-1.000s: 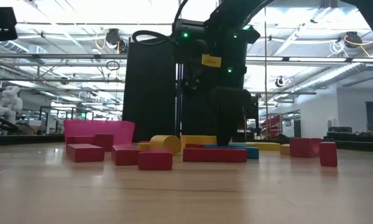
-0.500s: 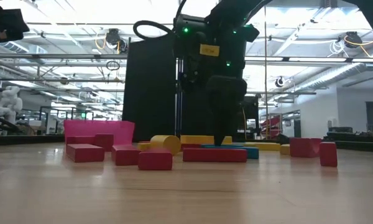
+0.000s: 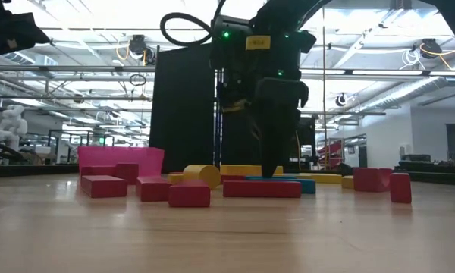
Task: Sort blocks
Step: Put the blue block into the green bin
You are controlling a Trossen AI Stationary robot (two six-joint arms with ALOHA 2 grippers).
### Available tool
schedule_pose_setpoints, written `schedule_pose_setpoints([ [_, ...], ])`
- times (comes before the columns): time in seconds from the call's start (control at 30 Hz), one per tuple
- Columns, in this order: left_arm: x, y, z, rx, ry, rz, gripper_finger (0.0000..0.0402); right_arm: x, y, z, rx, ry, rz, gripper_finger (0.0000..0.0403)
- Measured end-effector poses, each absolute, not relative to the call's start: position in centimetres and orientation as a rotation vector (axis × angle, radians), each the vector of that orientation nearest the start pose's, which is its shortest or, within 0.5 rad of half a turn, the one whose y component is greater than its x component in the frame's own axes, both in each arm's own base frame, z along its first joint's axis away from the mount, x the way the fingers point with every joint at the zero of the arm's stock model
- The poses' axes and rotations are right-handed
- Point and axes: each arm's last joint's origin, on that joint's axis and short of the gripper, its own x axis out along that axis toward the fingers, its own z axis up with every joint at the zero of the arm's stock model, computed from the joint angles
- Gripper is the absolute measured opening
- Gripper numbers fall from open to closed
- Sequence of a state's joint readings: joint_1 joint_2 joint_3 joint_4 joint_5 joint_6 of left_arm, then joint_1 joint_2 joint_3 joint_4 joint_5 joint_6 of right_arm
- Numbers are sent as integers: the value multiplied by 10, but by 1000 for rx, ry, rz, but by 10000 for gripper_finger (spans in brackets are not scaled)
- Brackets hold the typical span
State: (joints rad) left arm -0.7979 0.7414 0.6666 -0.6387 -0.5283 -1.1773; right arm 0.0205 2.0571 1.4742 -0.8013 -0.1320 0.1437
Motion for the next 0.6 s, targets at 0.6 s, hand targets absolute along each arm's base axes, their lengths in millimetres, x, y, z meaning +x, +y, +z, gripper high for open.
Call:
schedule_pose_setpoints([
  [0.6,111,-92,263,-653,593,112,277,416,-9,211,68,1308,40,247],
])
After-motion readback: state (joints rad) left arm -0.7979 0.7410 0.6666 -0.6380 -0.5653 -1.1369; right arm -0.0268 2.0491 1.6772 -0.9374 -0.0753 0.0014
